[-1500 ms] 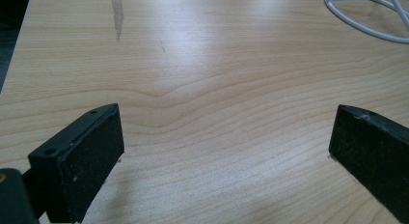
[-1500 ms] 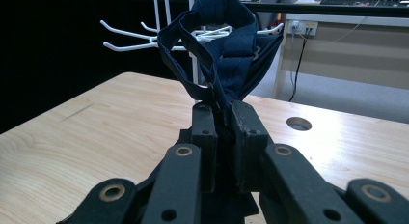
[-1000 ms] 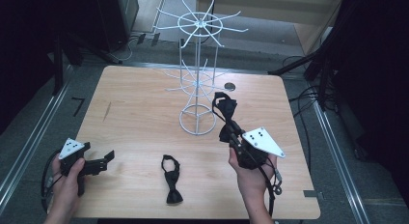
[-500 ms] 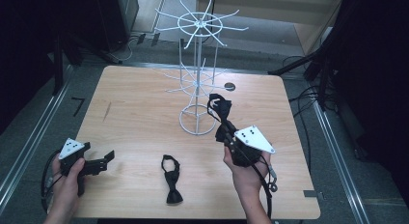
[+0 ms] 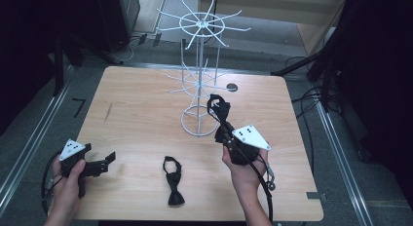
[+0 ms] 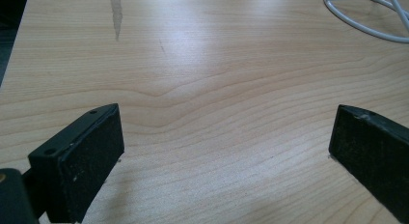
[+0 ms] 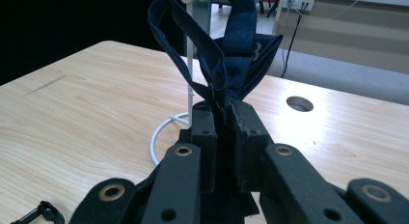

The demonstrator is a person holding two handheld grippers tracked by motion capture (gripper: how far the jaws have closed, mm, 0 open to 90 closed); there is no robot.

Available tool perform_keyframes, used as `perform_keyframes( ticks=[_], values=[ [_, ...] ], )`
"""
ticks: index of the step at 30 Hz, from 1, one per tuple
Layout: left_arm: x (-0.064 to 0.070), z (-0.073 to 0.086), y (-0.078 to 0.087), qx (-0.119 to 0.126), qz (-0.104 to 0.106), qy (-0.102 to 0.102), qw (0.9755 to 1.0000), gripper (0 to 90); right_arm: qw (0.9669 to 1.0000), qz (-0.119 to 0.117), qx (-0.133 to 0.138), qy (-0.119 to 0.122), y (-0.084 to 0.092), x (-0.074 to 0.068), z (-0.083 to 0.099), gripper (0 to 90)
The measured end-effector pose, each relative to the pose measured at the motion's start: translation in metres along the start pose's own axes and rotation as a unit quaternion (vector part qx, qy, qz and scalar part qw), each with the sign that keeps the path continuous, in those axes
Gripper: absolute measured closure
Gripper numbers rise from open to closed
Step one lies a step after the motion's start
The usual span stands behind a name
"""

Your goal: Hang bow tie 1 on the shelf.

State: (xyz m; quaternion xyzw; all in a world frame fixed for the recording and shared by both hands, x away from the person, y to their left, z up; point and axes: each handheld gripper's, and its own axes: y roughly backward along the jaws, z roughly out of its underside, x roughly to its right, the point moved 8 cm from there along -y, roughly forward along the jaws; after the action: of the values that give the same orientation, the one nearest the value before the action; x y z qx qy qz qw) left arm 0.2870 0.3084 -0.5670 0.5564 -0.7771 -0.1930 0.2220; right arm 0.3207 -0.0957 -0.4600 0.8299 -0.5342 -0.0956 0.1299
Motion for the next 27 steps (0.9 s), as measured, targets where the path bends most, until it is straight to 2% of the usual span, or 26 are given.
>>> perform_keyframes(
  ticks=[17,24,27],
  values=[
    [0.0,0.0,0.0,-0.002,0.001,-0.002,1.0,0.0,0.9997,-0.011,-0.014,-0.019,-0.025,-0.003,0.005,82.1],
    [0.0,0.0,0.0,-0.002,0.002,-0.001,1.0,0.0,0.9987,-0.039,-0.023,-0.025,-0.034,-0.009,0.012,80.0],
    [0.0,0.0,0.0,-0.002,0.002,-0.001,1.0,0.0,0.9977,-0.053,-0.021,-0.036,-0.036,-0.011,0.012,76.2]
  ],
)
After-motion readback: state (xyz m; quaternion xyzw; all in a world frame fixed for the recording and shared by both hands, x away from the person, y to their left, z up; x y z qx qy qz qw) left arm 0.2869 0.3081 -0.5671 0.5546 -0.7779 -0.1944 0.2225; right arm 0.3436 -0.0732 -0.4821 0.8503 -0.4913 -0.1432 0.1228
